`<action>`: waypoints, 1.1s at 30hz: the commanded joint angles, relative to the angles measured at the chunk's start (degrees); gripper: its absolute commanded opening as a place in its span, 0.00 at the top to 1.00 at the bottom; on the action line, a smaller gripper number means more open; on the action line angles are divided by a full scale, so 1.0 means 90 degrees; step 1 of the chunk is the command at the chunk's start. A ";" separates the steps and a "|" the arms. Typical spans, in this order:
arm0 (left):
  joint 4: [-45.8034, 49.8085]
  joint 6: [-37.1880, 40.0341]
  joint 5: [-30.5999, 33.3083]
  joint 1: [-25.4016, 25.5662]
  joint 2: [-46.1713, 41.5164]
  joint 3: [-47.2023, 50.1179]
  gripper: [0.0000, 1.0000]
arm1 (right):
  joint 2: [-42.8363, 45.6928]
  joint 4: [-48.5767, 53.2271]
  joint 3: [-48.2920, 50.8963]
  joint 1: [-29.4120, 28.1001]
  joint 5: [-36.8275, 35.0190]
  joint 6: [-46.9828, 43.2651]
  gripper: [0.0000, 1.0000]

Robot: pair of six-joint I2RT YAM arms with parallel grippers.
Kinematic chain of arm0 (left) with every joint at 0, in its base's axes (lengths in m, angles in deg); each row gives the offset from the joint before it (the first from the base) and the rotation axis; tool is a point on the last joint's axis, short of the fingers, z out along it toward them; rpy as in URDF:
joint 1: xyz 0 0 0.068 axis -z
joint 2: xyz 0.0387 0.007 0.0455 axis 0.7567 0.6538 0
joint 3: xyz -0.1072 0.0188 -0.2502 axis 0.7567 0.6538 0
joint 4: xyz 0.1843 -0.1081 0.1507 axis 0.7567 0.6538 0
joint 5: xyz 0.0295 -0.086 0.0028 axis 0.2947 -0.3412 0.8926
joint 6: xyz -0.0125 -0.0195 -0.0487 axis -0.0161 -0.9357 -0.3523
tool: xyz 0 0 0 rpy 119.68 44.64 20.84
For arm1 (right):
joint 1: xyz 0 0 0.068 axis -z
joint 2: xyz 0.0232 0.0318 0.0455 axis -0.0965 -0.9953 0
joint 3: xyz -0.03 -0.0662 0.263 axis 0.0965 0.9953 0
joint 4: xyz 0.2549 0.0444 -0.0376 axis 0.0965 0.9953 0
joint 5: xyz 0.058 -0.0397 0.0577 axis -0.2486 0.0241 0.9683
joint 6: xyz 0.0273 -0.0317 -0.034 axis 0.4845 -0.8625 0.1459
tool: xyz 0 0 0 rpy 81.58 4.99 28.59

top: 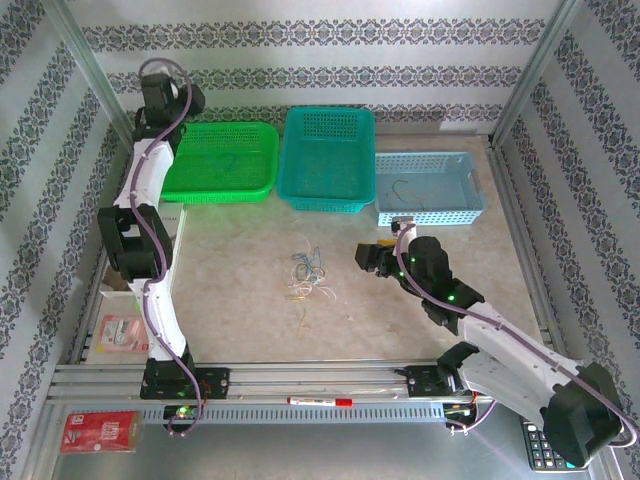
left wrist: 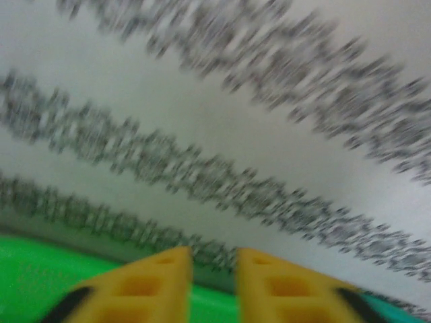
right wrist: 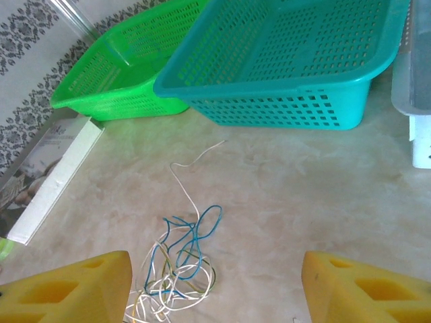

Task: Untangle the cables

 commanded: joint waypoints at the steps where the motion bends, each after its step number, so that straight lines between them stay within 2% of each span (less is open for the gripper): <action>1: -0.0361 -0.0242 0.0033 -0.0212 -0.0474 0.0393 0.31 | -0.0047 -0.0046 -0.0249 0.0031 0.0266 0.0061 0.33; 5: 0.0098 -0.0194 -0.0182 -0.0252 -0.0804 0.0367 0.12 | -0.0049 -0.0069 -0.0275 0.0014 0.0326 0.0201 0.33; 9: 0.0174 -0.0378 -0.0654 -0.0250 -0.1326 0.0643 0.01 | -0.0118 -0.0045 -0.0285 -0.0019 0.0376 0.0416 0.33; 15: -0.0337 -0.1106 -0.1401 -0.0213 -0.2642 0.2162 0.00 | -0.0468 0.0009 -0.0324 -0.0182 0.0298 0.0580 0.34; 19: -0.0668 -0.1441 -0.1928 -0.0060 -0.3724 0.3645 0.00 | -0.0853 -0.0015 -0.0430 -0.0321 0.0205 0.0608 0.34; 22: -0.0799 -0.1587 -0.2081 0.0234 -0.4537 0.4739 0.00 | -0.1268 -0.0047 -0.0586 -0.0416 0.0242 0.0597 0.35; 26: -0.0819 -0.1843 -0.2039 0.0898 -0.5521 0.6097 0.00 | -0.1910 -0.0111 -0.0861 -0.0541 0.0442 0.0545 0.38; 33: -0.0754 -0.2214 -0.1083 0.2362 -0.6871 0.7971 0.00 | -0.3147 -0.0259 -0.1408 -0.0767 0.0741 0.0390 0.42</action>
